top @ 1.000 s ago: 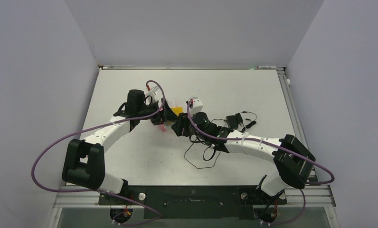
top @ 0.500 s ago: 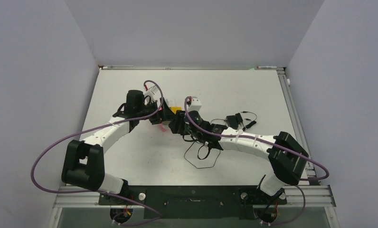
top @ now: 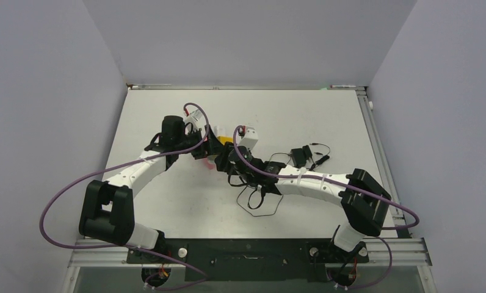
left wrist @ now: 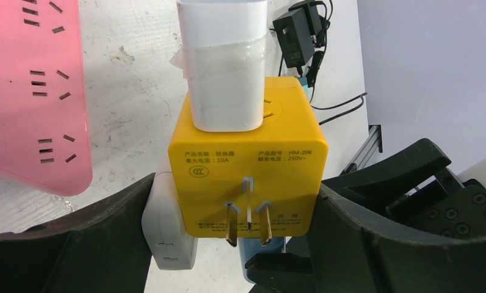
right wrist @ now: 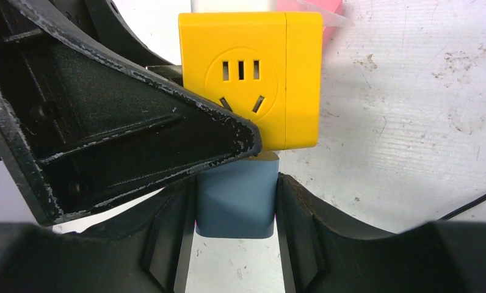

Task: Pull the plug off the socket
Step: Remove the plug from the socket.

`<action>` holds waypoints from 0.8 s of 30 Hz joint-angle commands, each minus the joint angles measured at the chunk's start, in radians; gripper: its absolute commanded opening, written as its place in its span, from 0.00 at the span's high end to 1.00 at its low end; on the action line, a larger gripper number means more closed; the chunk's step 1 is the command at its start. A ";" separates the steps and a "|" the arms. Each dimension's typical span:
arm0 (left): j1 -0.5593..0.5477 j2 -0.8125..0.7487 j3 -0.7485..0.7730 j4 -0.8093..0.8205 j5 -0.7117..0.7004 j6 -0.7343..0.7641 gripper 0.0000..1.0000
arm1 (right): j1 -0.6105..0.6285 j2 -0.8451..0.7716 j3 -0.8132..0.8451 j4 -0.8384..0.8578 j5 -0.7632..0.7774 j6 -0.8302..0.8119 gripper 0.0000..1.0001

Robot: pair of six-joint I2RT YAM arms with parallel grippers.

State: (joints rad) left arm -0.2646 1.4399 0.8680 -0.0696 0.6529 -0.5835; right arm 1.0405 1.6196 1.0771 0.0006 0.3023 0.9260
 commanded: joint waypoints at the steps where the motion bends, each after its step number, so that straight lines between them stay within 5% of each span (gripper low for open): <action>1: 0.021 -0.033 0.012 0.083 -0.082 0.035 1.00 | 0.027 -0.023 0.036 0.024 0.067 0.015 0.95; 24: 0.053 -0.024 0.019 0.072 -0.080 0.036 1.00 | 0.025 -0.204 -0.126 0.223 -0.065 -0.226 0.95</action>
State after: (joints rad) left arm -0.2195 1.4399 0.8680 -0.0631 0.5800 -0.5636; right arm 1.0660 1.4899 0.9585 0.1741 0.2592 0.7475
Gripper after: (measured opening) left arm 0.731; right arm 0.457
